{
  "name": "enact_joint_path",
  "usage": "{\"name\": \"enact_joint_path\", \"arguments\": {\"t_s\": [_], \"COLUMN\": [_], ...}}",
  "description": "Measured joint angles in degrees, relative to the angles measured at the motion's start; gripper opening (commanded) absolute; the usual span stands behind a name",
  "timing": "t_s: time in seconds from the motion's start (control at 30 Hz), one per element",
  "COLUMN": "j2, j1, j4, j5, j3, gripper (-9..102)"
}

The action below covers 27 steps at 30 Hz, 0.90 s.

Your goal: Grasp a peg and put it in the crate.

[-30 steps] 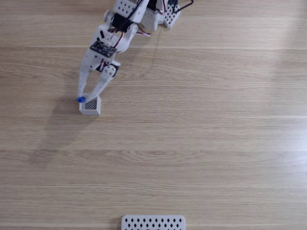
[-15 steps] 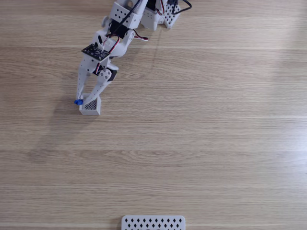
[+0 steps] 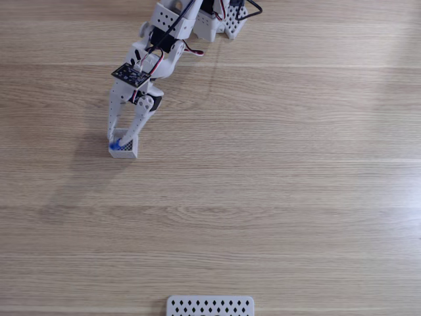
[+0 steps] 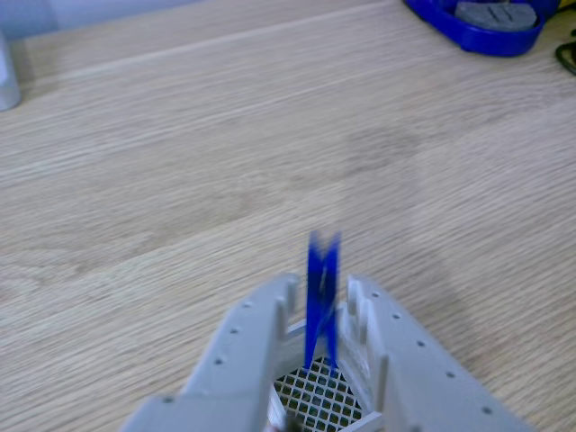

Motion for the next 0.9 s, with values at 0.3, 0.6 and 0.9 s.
{"name": "enact_joint_path", "arguments": {"t_s": [0.3, 0.6, 0.9], "j2": [0.0, 0.0, 0.0], "j1": [0.0, 0.0, 0.0], "j4": [0.7, 0.7, 0.7], "j5": [0.0, 0.0, 0.0], "j3": [0.0, 0.0, 0.0], "gripper": [11, 0, -1]}}
